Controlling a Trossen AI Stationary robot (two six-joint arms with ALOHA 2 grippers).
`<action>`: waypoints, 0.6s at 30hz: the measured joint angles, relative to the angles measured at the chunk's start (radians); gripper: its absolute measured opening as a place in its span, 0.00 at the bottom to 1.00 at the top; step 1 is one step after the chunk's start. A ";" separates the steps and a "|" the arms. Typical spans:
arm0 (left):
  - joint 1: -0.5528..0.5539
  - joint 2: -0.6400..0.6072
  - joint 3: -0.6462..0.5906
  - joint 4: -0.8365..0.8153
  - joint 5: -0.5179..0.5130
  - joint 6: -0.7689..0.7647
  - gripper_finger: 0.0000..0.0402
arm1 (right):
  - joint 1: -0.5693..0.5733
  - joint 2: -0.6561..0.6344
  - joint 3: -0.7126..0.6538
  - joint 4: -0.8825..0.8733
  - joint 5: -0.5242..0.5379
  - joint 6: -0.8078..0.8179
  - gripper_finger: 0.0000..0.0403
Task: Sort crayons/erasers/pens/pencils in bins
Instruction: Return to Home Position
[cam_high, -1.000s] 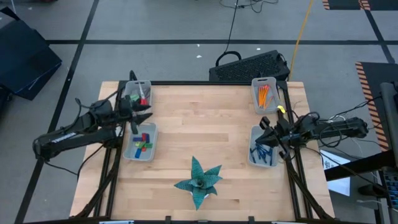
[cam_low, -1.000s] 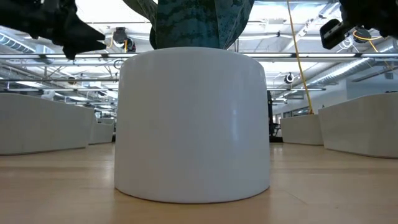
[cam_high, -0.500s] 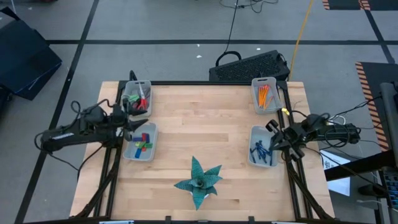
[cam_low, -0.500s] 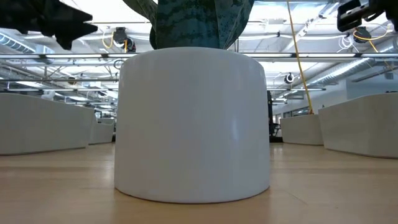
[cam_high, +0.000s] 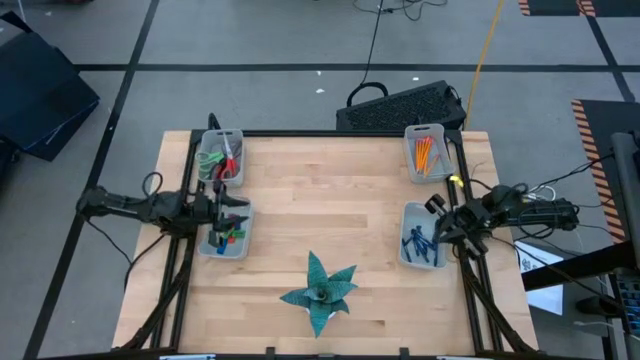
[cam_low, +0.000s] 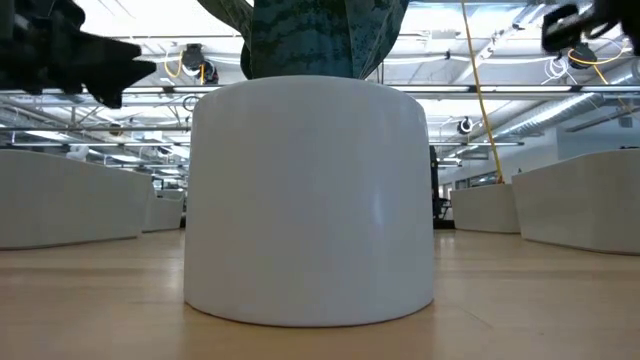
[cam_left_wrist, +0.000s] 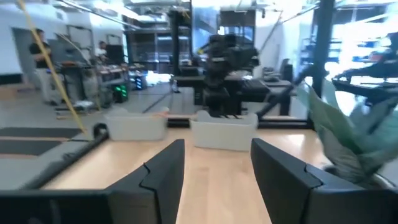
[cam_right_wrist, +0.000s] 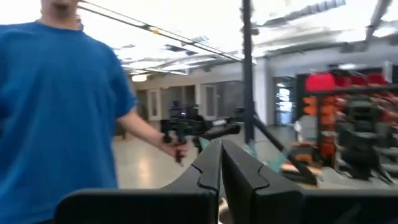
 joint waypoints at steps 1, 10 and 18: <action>-0.012 -0.007 -0.014 0.003 0.000 -0.008 0.46 | 0.000 0.001 -0.021 0.022 0.019 0.013 0.02; -0.067 -0.020 -0.023 -0.101 0.026 -0.015 0.46 | 0.008 0.022 -0.124 0.115 0.133 0.088 0.02; -0.069 -0.002 -0.021 -0.118 0.071 -0.016 0.46 | 0.008 0.054 -0.127 -0.211 0.111 -0.078 0.02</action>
